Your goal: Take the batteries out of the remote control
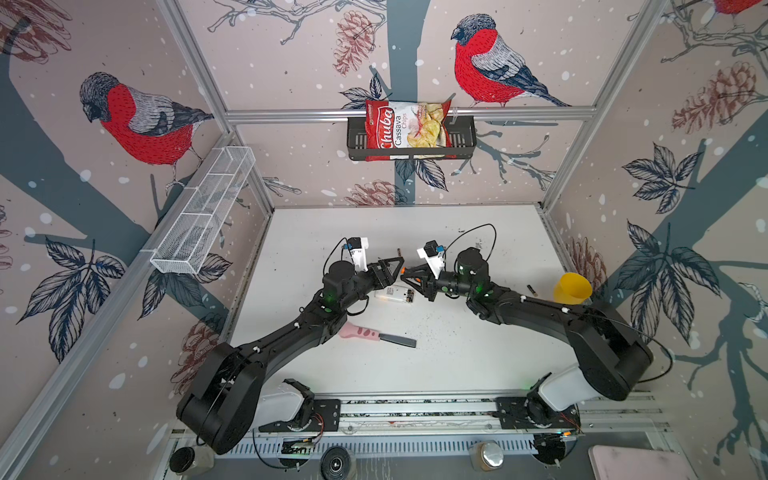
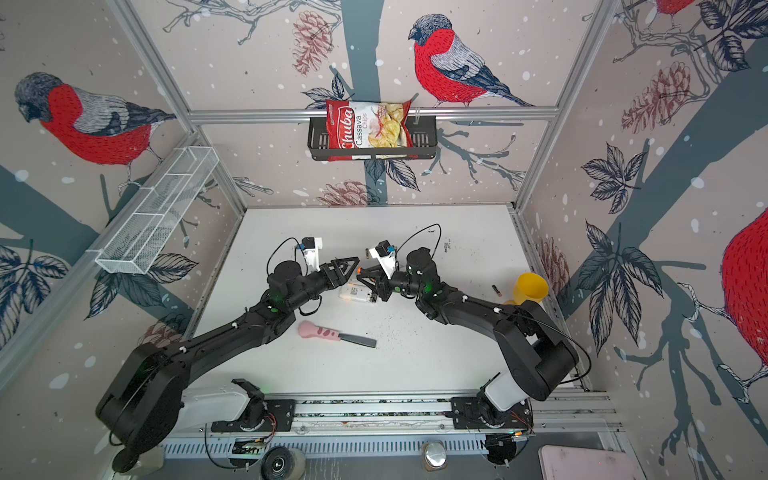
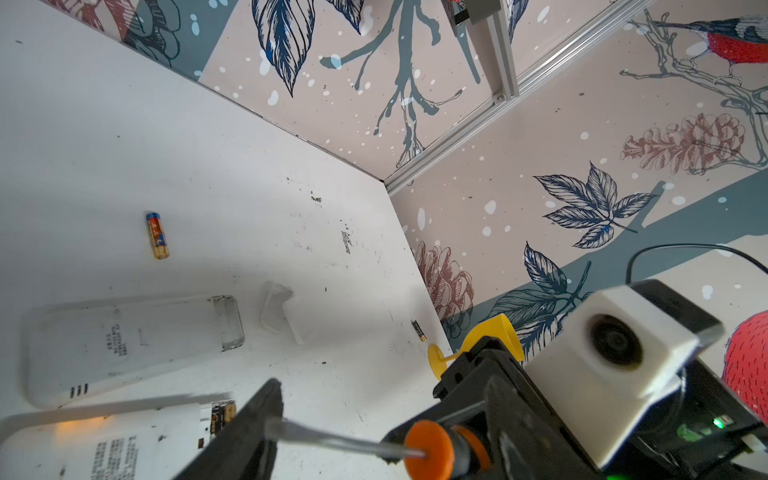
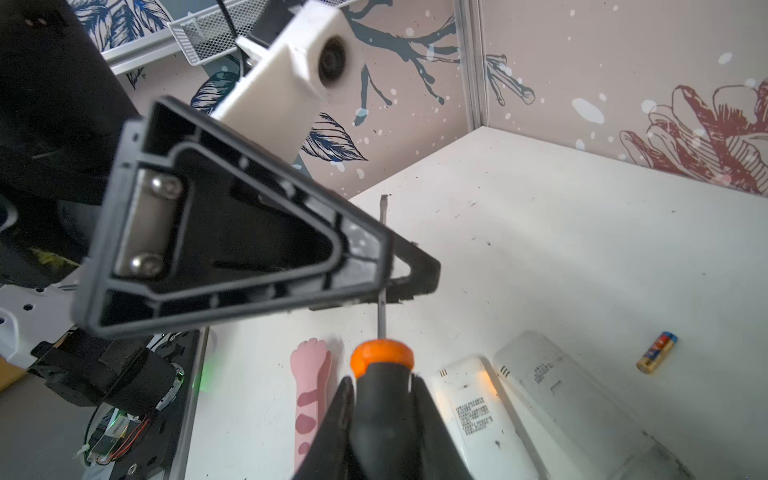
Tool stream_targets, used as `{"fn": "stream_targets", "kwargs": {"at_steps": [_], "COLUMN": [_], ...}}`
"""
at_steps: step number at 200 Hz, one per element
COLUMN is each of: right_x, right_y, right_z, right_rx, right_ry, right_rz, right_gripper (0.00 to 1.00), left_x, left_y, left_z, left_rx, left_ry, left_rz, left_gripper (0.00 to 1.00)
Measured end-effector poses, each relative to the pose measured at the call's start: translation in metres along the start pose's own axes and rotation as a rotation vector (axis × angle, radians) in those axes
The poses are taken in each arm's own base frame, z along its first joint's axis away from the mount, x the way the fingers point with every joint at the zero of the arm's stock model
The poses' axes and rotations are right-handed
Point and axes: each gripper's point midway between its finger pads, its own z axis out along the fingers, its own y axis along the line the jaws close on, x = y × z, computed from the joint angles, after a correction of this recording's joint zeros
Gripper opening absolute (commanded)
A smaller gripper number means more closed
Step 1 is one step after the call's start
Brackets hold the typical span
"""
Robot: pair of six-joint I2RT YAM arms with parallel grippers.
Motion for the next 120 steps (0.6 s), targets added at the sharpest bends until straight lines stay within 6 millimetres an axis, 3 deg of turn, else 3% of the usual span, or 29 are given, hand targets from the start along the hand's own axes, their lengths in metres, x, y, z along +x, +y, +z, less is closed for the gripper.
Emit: {"fn": "stream_targets", "kwargs": {"at_steps": [40,92,109,120], "right_x": [-0.007,-0.007,-0.006,-0.005], "right_y": [-0.001,-0.009,-0.011,-0.012], "right_z": [0.004,0.004,0.006,0.006], "right_rx": [-0.007,0.008,0.015,0.014], "right_ry": [-0.021,-0.034,-0.039,-0.037], "right_rz": [-0.002,-0.001,0.000,0.005], "right_gripper": [0.00,0.00,0.00,0.00], "left_x": [-0.002,-0.003,-0.001,0.001], "left_y": [-0.005,-0.011,-0.008,-0.005], "left_z": [0.004,0.002,0.003,0.004], "left_rx": [0.034,0.080,0.080,0.077], "left_ry": [-0.009,-0.023,-0.023,-0.020], "left_rz": [-0.026,-0.080,-0.089,-0.107], "left_gripper": [0.53,0.38,0.29,0.15]}}
